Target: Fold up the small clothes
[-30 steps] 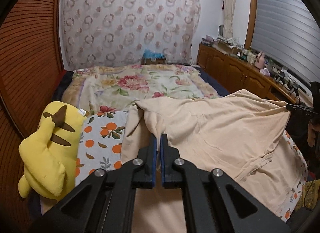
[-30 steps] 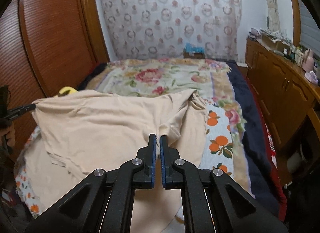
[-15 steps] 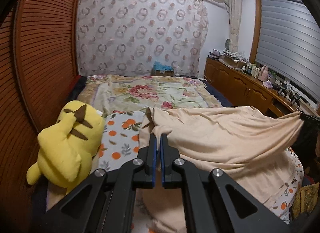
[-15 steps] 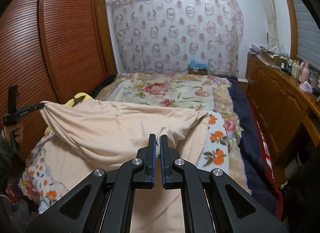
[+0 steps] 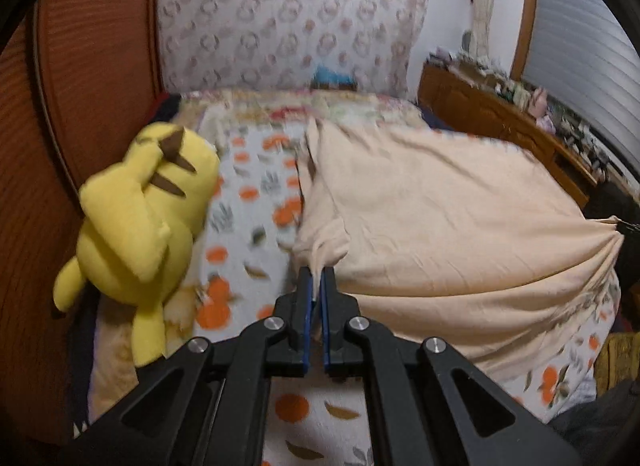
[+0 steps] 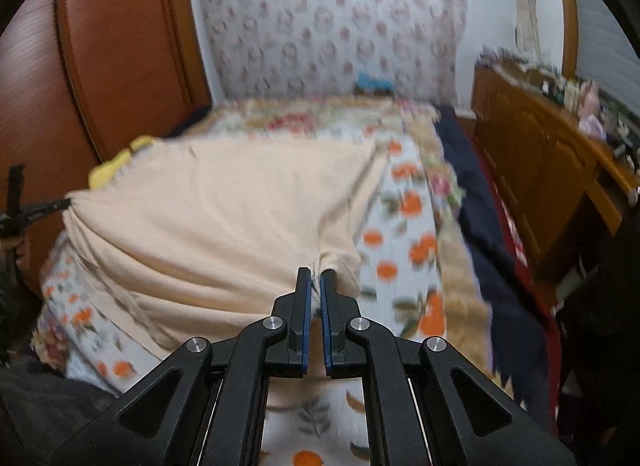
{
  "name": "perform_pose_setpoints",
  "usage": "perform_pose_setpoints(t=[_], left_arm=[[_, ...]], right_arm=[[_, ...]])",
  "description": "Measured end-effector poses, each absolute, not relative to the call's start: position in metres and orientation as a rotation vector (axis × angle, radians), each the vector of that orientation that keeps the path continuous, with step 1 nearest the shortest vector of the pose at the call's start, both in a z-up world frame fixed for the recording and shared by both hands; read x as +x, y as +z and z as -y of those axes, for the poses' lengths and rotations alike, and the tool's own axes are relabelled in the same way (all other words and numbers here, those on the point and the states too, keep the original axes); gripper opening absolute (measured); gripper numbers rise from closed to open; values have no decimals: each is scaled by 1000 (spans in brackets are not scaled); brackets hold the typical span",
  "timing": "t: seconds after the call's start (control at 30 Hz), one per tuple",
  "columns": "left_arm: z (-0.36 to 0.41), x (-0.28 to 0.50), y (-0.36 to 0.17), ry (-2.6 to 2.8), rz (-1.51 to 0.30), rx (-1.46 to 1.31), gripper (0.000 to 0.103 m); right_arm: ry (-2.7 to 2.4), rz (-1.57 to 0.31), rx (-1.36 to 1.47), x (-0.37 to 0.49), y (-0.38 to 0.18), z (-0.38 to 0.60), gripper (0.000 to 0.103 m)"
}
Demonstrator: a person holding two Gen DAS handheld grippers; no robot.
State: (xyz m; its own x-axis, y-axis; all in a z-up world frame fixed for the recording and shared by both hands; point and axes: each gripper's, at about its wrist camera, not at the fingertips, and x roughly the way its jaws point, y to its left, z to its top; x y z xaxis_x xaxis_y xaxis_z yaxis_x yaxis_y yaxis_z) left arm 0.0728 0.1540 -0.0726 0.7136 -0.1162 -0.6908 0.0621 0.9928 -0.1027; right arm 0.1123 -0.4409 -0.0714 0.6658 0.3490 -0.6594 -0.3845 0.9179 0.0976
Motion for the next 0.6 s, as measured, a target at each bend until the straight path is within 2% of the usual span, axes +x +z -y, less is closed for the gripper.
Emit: perform_pose_setpoints(t=[0.23,0.3,0.37,0.47,0.5,0.6], left_arm=[[-150,74,-92,-89,-825,-88,3],[-147,78,-98,-82,-847,-73,8],[-146,81,-102,-76,-867,-64,25],[-146,84,-105,-53,-861,-57,31],[-147,84,-105,-52,-861,-66,31],[-150,85,-107,-42,-857,-81,36]], right_arm=[[380,-767,-36,117,-95,445,6],[373,-761,-42,115,-96,447,7],[356,-756,-46,115,-96,450,8],[352,-748,-27,116,-93,455,13],[350,-744,-26,116,-92,456,19],[362,-741,-32,115,-91,455,49]])
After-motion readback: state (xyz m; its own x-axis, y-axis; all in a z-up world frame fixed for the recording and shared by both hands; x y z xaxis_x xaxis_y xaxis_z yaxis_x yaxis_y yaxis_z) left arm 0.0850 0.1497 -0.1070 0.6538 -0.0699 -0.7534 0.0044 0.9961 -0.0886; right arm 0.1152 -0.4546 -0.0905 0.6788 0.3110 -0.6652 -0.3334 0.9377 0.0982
